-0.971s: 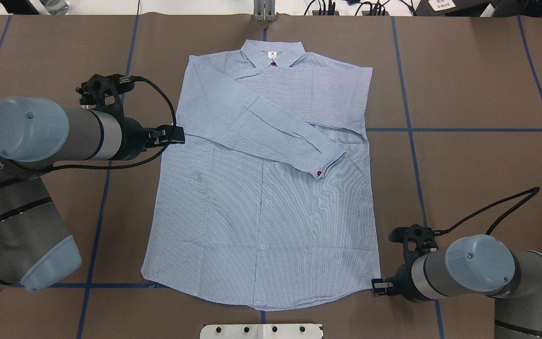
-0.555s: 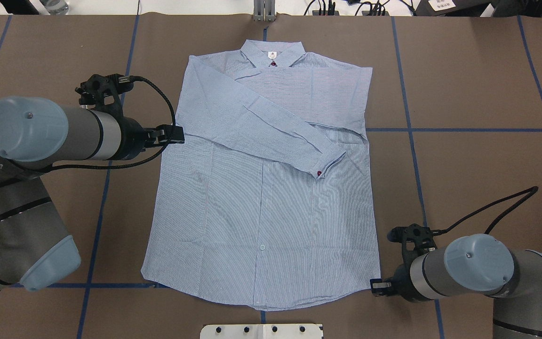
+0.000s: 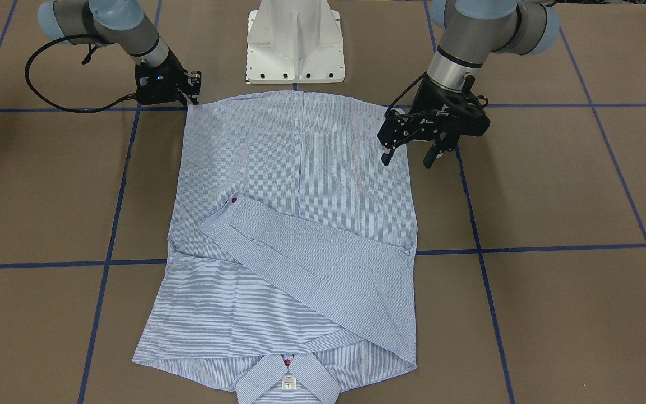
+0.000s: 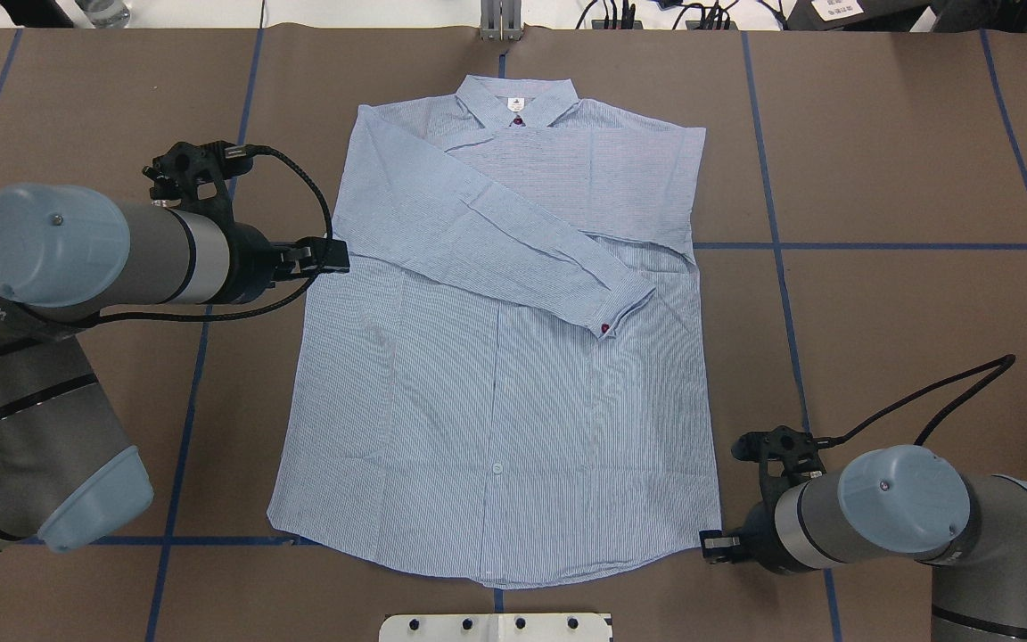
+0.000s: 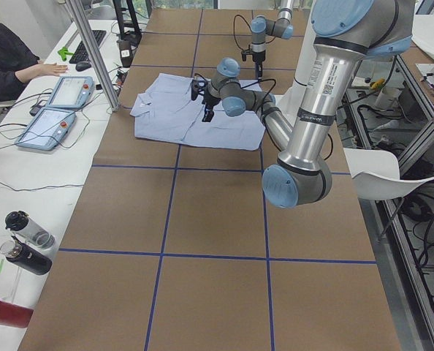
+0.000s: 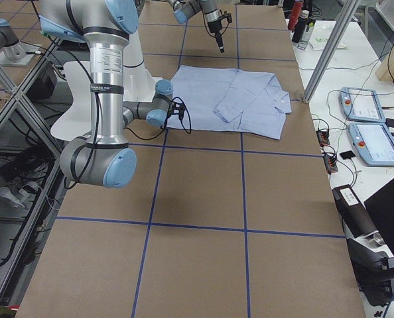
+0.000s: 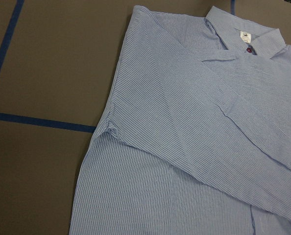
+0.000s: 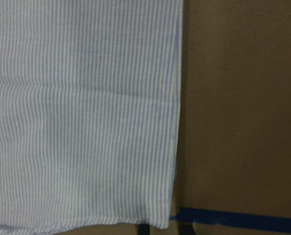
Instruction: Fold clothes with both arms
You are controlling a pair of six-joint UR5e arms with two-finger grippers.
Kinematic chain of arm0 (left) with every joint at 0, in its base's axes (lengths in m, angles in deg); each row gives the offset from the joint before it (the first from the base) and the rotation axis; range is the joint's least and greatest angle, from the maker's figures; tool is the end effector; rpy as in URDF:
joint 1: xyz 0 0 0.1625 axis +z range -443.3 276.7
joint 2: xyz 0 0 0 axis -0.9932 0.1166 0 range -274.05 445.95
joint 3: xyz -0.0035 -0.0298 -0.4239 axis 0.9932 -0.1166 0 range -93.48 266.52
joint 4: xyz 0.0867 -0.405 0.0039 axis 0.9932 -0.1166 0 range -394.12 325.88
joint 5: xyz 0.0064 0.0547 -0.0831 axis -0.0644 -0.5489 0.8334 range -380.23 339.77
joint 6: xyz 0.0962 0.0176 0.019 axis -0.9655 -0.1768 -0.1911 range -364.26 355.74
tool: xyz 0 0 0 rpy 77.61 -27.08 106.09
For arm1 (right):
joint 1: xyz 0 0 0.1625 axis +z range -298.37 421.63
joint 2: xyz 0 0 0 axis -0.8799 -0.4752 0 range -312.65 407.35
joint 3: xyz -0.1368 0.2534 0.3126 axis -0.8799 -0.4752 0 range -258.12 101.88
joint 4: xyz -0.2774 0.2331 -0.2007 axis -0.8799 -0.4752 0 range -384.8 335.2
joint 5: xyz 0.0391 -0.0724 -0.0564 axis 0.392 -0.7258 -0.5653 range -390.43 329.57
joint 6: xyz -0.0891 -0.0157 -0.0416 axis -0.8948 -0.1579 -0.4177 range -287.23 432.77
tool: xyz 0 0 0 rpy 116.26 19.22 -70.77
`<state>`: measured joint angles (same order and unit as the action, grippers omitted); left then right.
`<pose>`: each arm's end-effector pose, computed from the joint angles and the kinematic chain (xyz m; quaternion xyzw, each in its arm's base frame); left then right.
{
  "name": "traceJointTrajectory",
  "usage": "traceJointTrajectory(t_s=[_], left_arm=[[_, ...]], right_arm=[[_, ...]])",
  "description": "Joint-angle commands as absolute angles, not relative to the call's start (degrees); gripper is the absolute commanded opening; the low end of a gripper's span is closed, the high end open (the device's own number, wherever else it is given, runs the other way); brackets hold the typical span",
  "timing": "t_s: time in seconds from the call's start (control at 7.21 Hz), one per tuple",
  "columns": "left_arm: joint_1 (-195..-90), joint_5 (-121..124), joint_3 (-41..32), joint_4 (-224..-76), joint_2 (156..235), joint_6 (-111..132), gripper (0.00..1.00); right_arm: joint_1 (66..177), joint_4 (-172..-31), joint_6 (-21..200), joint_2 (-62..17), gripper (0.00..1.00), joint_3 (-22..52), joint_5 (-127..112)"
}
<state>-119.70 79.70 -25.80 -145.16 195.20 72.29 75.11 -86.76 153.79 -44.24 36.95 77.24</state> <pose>0.3870 -0.4296 0.2601 0.1511 0.5006 -0.1252 0.8432 -0.4469 -0.2131 0.4120 -0.0519 -0.4482 -0.0317 0.8919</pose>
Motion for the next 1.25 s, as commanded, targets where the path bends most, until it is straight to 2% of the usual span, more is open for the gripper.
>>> traceJointTrajectory(t_s=[0.0,0.14,1.11], left_arm=[[-119.8,79.7,-25.8,-145.1,195.2,72.3,0.98],[-119.8,79.7,-25.8,-145.1,195.1,72.3,0.98],[-120.0,79.7,-26.0,-145.0,192.7,72.3,0.98]], right_arm=[[75.1,-86.8,153.8,-44.2,0.15,36.9,77.2],[75.1,-86.8,153.8,-44.3,0.0,36.9,77.1],[76.3,-86.7,153.8,-44.0,0.0,40.2,77.2]])
